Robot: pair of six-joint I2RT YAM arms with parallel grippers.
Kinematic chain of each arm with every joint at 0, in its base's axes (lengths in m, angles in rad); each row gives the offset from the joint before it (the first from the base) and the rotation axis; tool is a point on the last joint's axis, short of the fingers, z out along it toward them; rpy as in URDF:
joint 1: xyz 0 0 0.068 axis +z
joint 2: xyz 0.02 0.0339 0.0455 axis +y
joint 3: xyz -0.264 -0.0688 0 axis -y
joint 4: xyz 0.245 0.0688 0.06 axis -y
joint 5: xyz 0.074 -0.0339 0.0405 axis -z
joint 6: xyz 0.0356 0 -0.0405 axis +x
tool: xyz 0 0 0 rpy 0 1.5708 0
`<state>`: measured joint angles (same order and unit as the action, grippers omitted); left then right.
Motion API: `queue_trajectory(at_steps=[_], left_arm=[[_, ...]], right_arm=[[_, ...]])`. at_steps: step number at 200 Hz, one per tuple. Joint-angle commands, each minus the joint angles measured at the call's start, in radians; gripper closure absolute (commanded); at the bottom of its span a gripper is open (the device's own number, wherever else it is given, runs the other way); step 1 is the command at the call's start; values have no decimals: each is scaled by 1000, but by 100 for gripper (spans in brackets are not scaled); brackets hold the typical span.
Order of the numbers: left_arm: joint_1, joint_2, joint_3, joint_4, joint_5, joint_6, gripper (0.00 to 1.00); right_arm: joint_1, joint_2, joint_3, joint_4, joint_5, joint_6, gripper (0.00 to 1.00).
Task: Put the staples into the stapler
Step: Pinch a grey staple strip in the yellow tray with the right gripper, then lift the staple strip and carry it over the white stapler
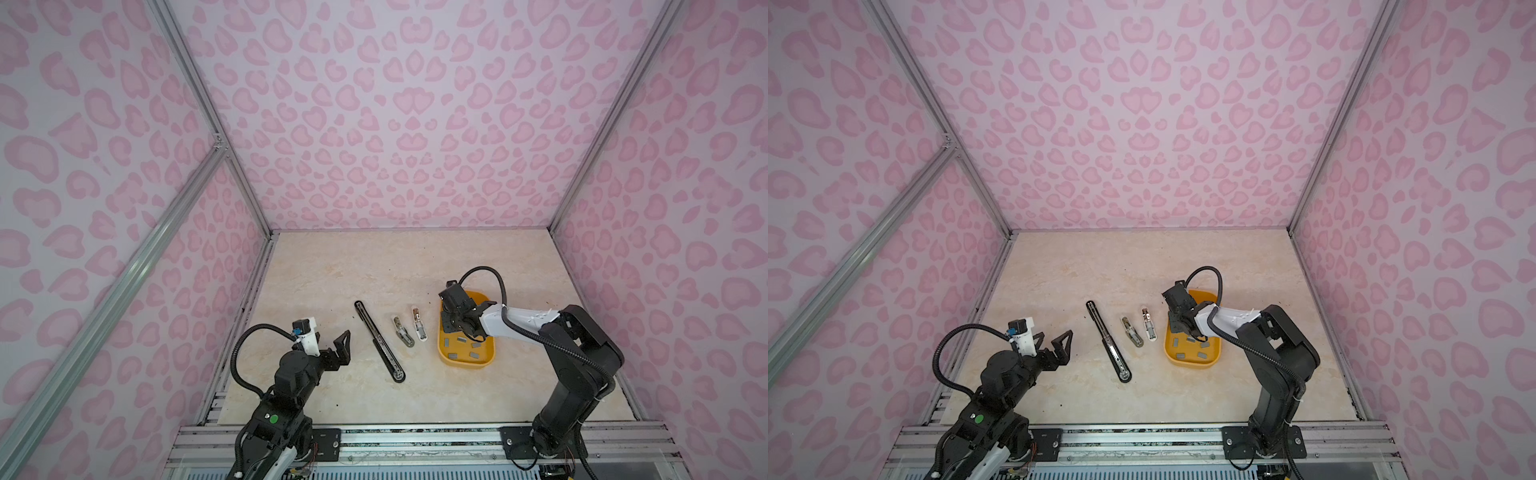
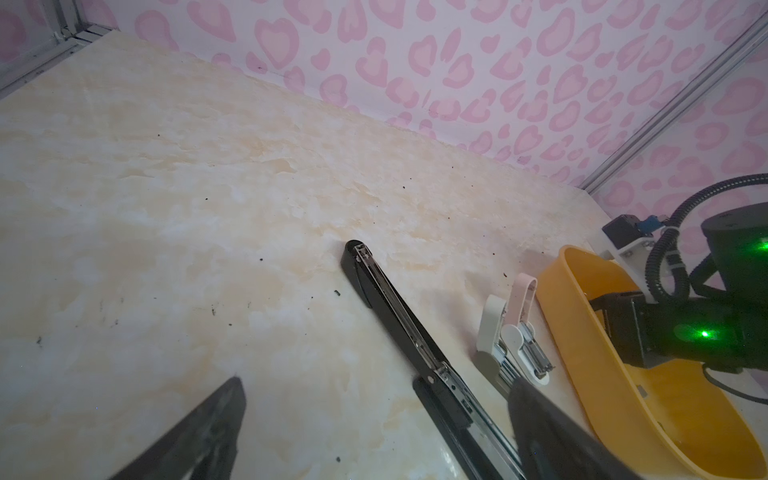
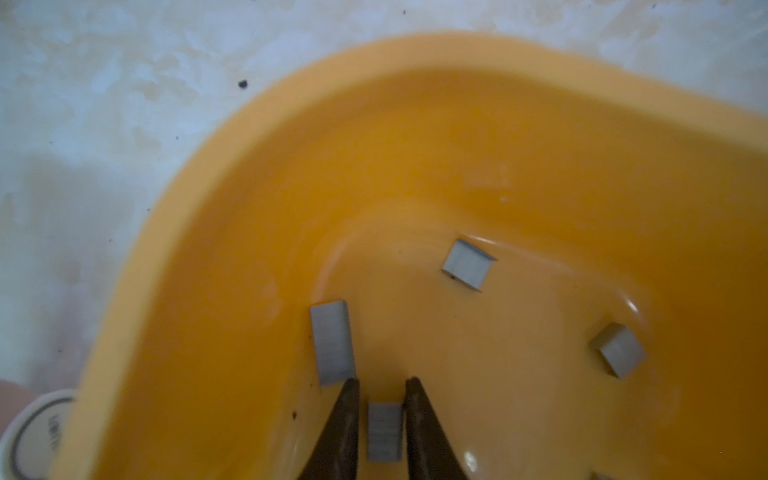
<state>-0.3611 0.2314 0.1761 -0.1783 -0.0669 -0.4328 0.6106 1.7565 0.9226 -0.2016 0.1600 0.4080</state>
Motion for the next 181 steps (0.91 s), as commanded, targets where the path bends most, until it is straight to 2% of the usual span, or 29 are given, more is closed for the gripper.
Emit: queue_trajectory(at_steps=[1,22,54,181], left_arm=[[1,-2,11,31,6,8,1],[1,-2,10,31,6,8,0],[1,-1,11,31,7,7,1],[1,-5,10,25,3,0,0]], right_arm=[[-1,18,-15,-92,-36,6,77],[-3,17,-18,-94,-34,7,78],[-4,5,-25,-97,-31,8,85],[-6,-138,-37,-140,-27,-12,89]])
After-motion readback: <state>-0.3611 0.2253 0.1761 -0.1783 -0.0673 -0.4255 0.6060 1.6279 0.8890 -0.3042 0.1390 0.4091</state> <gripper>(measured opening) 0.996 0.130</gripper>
